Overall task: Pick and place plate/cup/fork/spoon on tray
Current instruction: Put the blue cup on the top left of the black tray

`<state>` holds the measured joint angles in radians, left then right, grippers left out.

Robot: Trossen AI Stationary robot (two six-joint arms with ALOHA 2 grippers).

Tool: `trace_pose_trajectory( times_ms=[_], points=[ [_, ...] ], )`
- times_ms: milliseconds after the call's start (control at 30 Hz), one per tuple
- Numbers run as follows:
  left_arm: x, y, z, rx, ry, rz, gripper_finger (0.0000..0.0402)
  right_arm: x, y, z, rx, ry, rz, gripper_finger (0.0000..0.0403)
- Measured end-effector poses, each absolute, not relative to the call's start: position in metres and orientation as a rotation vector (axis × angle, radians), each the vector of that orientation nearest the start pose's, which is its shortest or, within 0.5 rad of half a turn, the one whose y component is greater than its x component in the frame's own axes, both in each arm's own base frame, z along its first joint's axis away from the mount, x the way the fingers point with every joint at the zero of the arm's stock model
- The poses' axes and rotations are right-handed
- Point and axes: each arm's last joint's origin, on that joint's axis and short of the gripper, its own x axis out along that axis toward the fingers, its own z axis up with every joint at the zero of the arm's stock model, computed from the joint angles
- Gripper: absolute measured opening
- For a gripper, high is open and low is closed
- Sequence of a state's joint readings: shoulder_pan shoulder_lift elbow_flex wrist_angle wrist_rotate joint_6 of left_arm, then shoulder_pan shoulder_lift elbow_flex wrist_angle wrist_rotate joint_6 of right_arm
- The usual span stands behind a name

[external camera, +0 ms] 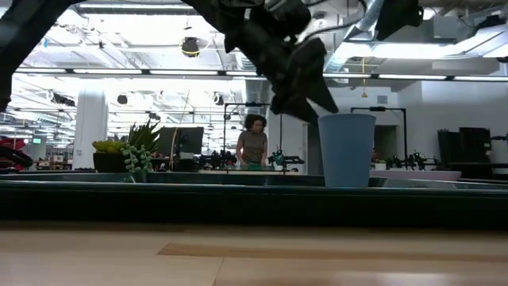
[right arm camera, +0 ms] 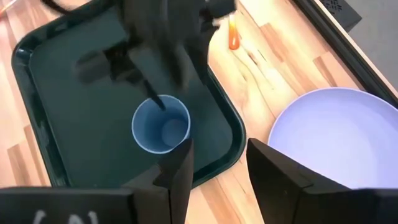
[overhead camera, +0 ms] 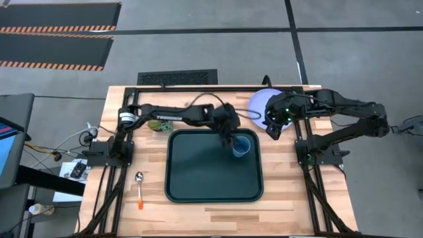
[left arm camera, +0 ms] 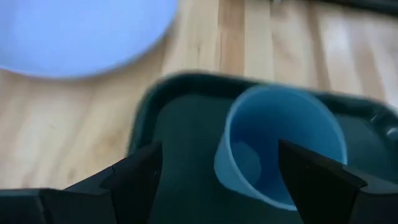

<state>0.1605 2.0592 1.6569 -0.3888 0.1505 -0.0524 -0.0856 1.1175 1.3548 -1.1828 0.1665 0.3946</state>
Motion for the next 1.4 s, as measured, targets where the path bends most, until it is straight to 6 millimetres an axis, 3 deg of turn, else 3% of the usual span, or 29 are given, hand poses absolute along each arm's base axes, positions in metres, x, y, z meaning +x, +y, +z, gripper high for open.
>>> trace_pose_trajectory(
  times_ms=[333, 867, 1000, 1133, 1267, 1400],
  points=[
    [0.458, 0.064, 0.217, -0.11, 0.821, 0.15, 0.0283, 0.183, -0.02, 0.378, 0.32, 0.903, -0.417, 0.017],
    [0.454, 0.061, 0.212, -0.134, 0.865, 0.134, 0.0022, 0.182, -0.02, 0.378, 0.32, 0.906, -0.417, 0.0162],
    [0.447, 0.064, 0.233, -0.152, 0.889, 0.16, 0.0006, 0.182, -0.02, 0.378, 0.32, 0.906, -0.417, 0.0157],
    [0.422, 0.066, 0.267, -0.191, 0.943, 0.17, 0.0002, 0.182, -0.02, 0.377, 0.319, 0.913, -0.418, 0.0152],
    [0.379, 0.067, 0.308, -0.206, 0.932, 0.213, 0.0001, 0.181, -0.02, 0.376, 0.317, 0.925, -0.419, 0.0147],
    [0.327, 0.063, 0.318, -0.254, 0.9, 0.342, 0.0001, 0.181, -0.02, 0.376, 0.311, 0.928, -0.416, 0.0142]
  ],
)
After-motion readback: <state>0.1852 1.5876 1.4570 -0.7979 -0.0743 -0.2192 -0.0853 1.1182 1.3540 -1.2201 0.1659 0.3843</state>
